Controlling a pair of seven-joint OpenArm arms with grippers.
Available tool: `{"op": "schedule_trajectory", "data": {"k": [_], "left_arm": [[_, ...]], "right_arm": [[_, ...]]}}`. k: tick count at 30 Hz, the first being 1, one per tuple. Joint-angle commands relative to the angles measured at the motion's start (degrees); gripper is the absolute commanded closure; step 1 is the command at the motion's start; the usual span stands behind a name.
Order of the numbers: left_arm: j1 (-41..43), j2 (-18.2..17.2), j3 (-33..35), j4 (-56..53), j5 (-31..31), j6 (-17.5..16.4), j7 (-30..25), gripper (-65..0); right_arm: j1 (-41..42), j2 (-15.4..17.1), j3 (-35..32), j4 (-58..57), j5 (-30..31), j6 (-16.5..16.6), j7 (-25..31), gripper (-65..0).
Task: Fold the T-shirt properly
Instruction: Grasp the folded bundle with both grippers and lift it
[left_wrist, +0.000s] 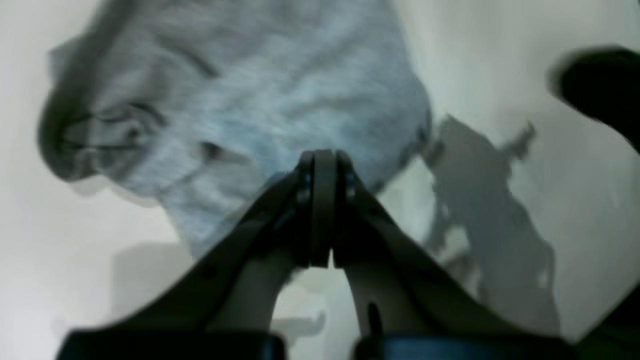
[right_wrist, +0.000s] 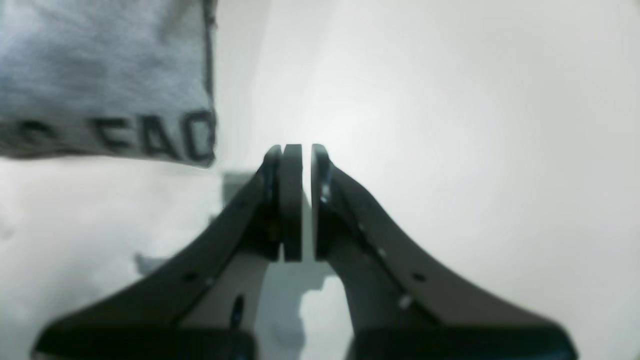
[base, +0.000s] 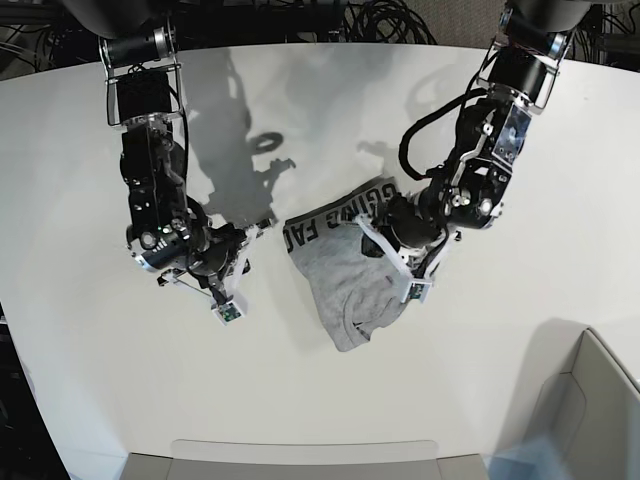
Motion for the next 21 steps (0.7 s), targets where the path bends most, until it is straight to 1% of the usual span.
{"op": "schedule_trajectory", "data": {"k": [1,2,3,5,7,10,14,17,18,21], "left_arm": [[-0.3,-0.5,-0.3,0.9,0.1,0.0,-0.1,0.0],[0.4,-0.5,-0.2,0.9,0.1,-0.1,1.0,0.0],[0.8,-0.6,0.6,0.8,0.2,-1.1,1.9,0.0],[1.0,-0.6,1.9,0.7,0.3,-4.7,2.5,0.0],[1.0,-0.6,1.6,-0.4,0.3,-7.0,2.5,0.0],[0.4,-0.6,1.5,-7.8,0.3,-7.2,2.5,0.0],[-4.2,-0.6,1.7,-16.5,0.3,-7.3,2.4,0.0],[-4.4,-0.8,1.4,-17.2,0.4,-7.0,0.6,0.0],[-4.4,-1.7,1.4,-17.2,0.4,-7.0,-0.3,0.0],[-5.3,-2.5,1.3,-17.2,0.4,-7.0,-3.0,0.0]], "right_arm": [[1.7,-1.1,-0.7,-0.7,-0.3,0.2,1.9,-2.8],[1.7,-1.6,-1.3,-2.3,-1.1,0.2,2.1,-2.8],[1.7,-1.9,-1.8,-3.8,-1.6,0.2,2.1,-2.8],[1.7,-1.9,-3.6,-5.9,-1.6,0.4,2.1,-2.8],[1.7,-1.7,-6.4,-6.8,-1.7,0.5,2.1,-2.8],[1.4,-1.6,-10.8,-7.0,-1.5,0.5,1.7,-2.8],[0.2,-1.4,-14.1,-6.7,-1.4,0.5,1.6,-2.8],[-1.5,-1.4,-14.7,-5.7,-1.4,0.5,1.6,-2.8],[-2.0,-1.5,-14.8,-5.0,-1.4,0.5,1.6,-2.8],[-3.5,-1.7,-14.8,-2.1,-1.4,0.5,-0.2,-2.8]]}}
